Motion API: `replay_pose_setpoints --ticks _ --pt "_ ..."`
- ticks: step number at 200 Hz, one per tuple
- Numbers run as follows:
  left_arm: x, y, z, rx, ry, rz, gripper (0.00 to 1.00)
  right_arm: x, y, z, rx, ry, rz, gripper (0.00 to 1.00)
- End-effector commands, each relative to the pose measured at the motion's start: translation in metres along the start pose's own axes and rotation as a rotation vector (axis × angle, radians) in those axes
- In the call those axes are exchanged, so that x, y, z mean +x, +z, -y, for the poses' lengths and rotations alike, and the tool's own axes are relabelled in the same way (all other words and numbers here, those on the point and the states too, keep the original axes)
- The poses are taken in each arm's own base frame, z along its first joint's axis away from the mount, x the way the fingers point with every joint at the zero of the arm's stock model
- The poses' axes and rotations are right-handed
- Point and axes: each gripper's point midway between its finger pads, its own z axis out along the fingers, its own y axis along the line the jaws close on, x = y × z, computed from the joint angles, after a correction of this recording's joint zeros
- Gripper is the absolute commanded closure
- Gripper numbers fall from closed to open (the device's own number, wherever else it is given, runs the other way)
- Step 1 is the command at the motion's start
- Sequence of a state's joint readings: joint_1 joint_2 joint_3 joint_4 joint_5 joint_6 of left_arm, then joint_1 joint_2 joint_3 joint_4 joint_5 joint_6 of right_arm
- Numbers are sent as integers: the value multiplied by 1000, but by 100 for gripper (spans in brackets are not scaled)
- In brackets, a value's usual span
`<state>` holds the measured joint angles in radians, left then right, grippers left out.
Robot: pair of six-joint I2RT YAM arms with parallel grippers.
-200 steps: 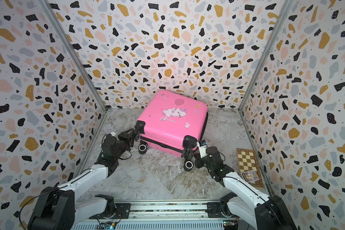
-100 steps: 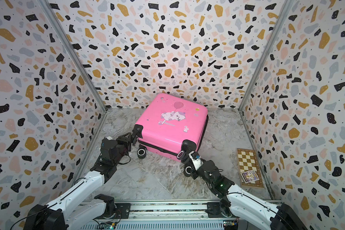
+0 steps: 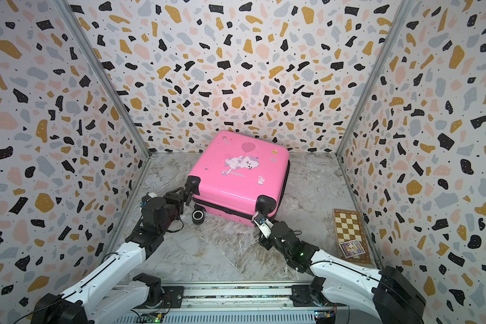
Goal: Open the suitcase zippers
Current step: Unzip the zipper on the suitcase.
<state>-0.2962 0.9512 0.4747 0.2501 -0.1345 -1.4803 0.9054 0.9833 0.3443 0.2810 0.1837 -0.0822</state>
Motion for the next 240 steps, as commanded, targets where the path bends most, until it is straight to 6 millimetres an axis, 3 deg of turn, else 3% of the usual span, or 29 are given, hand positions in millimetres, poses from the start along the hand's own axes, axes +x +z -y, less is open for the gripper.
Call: replay_pose_setpoints --ticks 1,40,73,94,126,186,240 --pt "81 -19 19 87 83 -386 81 -80 -6 -16 -100 11 216 100" --pt "101 -27 10 84 116 -444 82 -82 5 14 -36 127 165 100" --pt "125 -42 9 96 185 -507 83 -63 13 51 55 244 101 100" --pt "132 -52 6 93 224 -526 83 -53 11 62 67 287 87 100" --pt "137 -61 1 92 255 -560 83 -44 14 51 -2 295 88 100" --pt "152 -69 11 132 293 -605 84 -46 11 -1 -173 170 145 100" --pt "170 -77 18 166 304 -634 84 -46 13 -7 -177 184 141 100"
